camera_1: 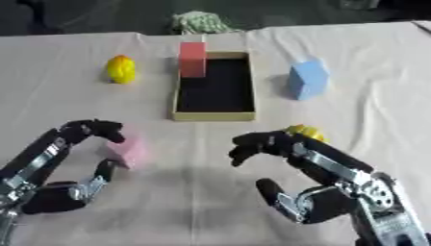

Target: Pick up objects on the table and place them in the box.

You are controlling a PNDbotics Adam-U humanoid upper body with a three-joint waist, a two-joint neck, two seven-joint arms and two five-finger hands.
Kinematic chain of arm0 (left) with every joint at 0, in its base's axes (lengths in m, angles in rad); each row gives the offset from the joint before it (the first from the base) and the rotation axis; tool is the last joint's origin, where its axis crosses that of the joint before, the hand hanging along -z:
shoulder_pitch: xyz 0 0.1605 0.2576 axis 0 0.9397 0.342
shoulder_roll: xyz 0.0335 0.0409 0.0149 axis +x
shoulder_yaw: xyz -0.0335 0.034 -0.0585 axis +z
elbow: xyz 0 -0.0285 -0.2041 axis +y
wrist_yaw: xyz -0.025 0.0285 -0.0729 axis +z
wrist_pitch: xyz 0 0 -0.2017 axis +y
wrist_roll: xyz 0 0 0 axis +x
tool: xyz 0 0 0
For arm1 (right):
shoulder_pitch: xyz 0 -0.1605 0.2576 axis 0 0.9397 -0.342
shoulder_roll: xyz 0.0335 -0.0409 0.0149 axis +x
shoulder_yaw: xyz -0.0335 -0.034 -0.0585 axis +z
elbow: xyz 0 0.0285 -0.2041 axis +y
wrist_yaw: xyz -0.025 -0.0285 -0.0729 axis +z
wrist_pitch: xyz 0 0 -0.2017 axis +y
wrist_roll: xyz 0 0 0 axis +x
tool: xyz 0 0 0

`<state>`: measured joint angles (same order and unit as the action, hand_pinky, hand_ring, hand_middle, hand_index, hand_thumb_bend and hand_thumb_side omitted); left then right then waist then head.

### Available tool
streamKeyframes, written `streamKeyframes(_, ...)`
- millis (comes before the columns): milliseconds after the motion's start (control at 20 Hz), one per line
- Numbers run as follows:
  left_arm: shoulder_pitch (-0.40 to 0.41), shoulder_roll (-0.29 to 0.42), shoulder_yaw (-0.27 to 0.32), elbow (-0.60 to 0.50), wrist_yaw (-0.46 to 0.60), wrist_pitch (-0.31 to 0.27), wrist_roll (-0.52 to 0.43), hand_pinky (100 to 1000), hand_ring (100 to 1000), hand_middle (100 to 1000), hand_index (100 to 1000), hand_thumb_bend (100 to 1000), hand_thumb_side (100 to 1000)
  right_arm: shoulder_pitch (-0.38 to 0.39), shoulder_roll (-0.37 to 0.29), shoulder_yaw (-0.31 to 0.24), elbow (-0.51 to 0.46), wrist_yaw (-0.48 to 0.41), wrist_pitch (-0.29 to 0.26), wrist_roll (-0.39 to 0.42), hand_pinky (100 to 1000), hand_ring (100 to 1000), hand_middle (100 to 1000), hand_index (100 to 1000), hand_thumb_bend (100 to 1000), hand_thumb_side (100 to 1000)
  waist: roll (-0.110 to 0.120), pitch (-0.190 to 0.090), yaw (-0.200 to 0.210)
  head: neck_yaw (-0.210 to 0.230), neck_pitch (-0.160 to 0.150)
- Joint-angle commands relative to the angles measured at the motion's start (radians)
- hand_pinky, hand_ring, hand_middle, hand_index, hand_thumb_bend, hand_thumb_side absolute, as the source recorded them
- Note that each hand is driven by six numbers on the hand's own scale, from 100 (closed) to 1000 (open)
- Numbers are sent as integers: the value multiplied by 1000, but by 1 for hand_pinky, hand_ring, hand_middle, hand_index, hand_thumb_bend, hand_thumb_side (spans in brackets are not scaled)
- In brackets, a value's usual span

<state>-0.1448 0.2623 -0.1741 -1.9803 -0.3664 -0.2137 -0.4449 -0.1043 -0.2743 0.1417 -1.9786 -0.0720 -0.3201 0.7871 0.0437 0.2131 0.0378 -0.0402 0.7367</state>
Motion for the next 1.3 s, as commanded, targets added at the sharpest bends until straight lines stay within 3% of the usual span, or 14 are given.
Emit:
streamKeyframes(50, -31, 75, 6, -20, -31, -15, 22, 851, 729, 684, 889, 100, 256, -3, -24, -7, -21, 4, 3, -1, 802, 832, 695, 936, 100, 421, 6, -17, 0, -11, -12)
streamKeyframes(300, -112, 178, -16, -20, -93, -30, 18, 836, 748, 728, 913, 100, 245, 3, -41, -9, -21, 9, 4, -2, 802, 832, 695, 936, 100, 422, 28, -21, 0, -27, -14)
streamKeyframes(550, -210, 283, -4, -16, -157, 17, -8, 828, 762, 753, 930, 100, 259, 8, -49, -13, -21, 14, 4, -6, 802, 833, 696, 936, 100, 423, 38, -23, 4, -40, -16)
streamKeyframes(850, -327, 404, -19, 85, -232, 91, -40, 821, 773, 777, 944, 100, 303, 9, -47, -8, -21, 9, 4, -3, 803, 833, 696, 936, 100, 425, 37, -28, -10, -30, -17)
streamKeyframes(1000, -388, 465, -39, 137, -269, 121, -30, 818, 774, 782, 947, 154, 326, 8, -45, -2, -21, 3, 5, 4, 803, 833, 696, 936, 100, 425, 34, -28, -21, -18, -16)
streamKeyframes(1250, -464, 572, -65, 187, -286, 119, 1, 818, 774, 782, 947, 154, 326, 0, -38, 0, -21, -4, 6, 10, 803, 833, 696, 936, 100, 425, 26, -22, -29, -9, -22)
streamKeyframes(1300, -469, 594, -60, 191, -280, 121, 4, 808, 769, 781, 944, 233, 372, -2, -36, 2, -21, -6, 5, 11, 803, 834, 696, 936, 100, 426, 23, -21, -34, -3, -23)
